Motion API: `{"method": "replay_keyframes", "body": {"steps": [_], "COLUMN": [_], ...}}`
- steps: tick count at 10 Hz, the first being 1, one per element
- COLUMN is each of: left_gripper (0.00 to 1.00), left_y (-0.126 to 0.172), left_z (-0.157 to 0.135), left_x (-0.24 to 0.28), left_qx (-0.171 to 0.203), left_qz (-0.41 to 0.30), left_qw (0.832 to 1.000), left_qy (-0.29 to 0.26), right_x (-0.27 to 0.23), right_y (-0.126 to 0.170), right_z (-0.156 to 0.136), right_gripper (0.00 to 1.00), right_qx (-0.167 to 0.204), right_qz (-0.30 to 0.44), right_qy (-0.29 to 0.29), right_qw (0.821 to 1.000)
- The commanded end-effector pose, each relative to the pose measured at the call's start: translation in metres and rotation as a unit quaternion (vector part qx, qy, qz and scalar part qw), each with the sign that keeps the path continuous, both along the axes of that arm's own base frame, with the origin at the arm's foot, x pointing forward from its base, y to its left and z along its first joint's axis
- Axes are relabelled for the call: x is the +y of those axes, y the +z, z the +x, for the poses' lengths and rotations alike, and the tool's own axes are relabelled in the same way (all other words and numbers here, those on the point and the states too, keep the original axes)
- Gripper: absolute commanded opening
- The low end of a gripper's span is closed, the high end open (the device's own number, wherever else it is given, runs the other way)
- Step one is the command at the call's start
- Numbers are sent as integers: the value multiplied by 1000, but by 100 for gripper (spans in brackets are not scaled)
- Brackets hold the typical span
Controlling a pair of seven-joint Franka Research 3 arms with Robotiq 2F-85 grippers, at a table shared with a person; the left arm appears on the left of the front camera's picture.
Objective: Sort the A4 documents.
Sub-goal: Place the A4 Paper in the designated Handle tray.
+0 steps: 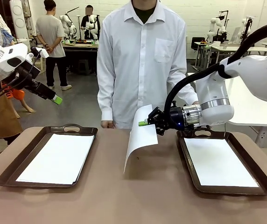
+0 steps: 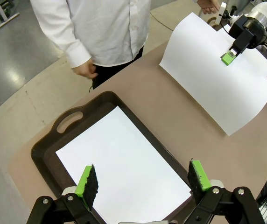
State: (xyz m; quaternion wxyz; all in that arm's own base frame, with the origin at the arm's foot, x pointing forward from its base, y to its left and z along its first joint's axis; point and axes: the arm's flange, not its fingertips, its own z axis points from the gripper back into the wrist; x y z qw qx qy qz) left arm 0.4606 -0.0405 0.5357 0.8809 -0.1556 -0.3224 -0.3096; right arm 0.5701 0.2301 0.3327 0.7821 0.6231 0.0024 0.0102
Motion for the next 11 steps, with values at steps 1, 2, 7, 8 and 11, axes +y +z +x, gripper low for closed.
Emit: {"method": "replay_keyframes", "body": {"steps": [1, 2, 7, 8, 11], "left_gripper": [100, 100, 100, 100, 100], "left_y": [0, 0, 0, 0, 0], "left_z": [-1, -1, -1, -1, -1], "left_x": [2, 2, 2, 2, 2], "left_qx": [0, 0, 0, 0, 0], "left_qz": [-5, -5, -5, -5, -5], "left_qw": [1000, 1000, 1000, 1000, 1000], "left_qy": [-4, -4, -4, -4, -4], "right_x": [3, 3, -22, -40, -90], "right_y": [-1, -1, 4, 10, 33], "right_z": [-2, -2, -6, -15, -55], "right_gripper": [0, 0, 1, 1, 1], "right_qx": [-7, -7, -37, -59, -91], "right_qz": [5, 5, 6, -8, 18], "right_qy": [-11, -11, -8, 0, 66], "right_qw": [1000, 1000, 999, 998, 994]}}
